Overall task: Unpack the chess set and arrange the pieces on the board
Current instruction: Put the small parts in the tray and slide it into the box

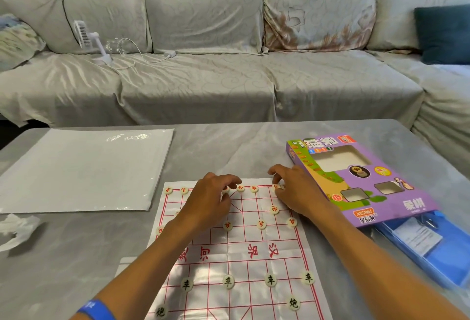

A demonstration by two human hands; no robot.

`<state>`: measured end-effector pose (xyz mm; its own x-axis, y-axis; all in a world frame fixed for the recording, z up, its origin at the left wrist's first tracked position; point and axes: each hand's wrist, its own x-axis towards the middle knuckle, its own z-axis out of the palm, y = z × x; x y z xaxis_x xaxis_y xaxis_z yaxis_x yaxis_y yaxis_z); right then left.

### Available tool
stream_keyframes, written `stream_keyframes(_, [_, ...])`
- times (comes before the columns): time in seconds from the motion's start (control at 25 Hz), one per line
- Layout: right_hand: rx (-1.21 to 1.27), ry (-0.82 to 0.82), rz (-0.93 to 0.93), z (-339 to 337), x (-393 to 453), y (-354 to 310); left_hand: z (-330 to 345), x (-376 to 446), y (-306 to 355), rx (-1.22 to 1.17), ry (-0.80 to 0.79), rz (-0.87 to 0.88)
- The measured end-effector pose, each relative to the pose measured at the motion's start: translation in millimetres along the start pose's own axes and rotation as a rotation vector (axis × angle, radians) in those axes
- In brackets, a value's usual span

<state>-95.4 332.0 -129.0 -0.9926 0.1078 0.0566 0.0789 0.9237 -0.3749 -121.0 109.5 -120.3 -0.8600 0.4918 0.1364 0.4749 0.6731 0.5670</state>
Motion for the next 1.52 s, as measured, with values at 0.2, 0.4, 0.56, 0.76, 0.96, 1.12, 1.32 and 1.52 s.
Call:
stream_keyframes(0.2, [0.038,-0.013,-0.038,8,2,-11,0,-1,4,-0.005,0.002,0.004])
stream_keyframes(0.4, [-0.043,0.025,0.031,-7,-2,6,4,-1,0,-0.006,0.002,-0.005])
stream_keyframes(0.56, [-0.087,0.0,0.057,-9,-5,16,6,-2,9,-0.036,0.019,-0.015])
stream_keyframes(0.76, [-0.051,0.036,0.04,-1,-4,16,3,-3,17,-0.041,0.017,-0.002])
stream_keyframes(0.96, [0.072,0.123,-0.001,-20,-33,8,6,-11,26,-0.068,0.037,0.045])
stream_keyframes(1.12, [0.168,0.328,-0.025,-59,-109,25,29,-24,69,-0.084,0.039,0.187])
stream_keyframes(1.32, [0.301,0.529,0.44,-92,-180,90,82,-25,157,0.132,-0.031,0.329])
stream_keyframes(1.52, [0.133,0.389,0.997,-103,-243,149,120,-2,199,0.181,-0.101,0.18])
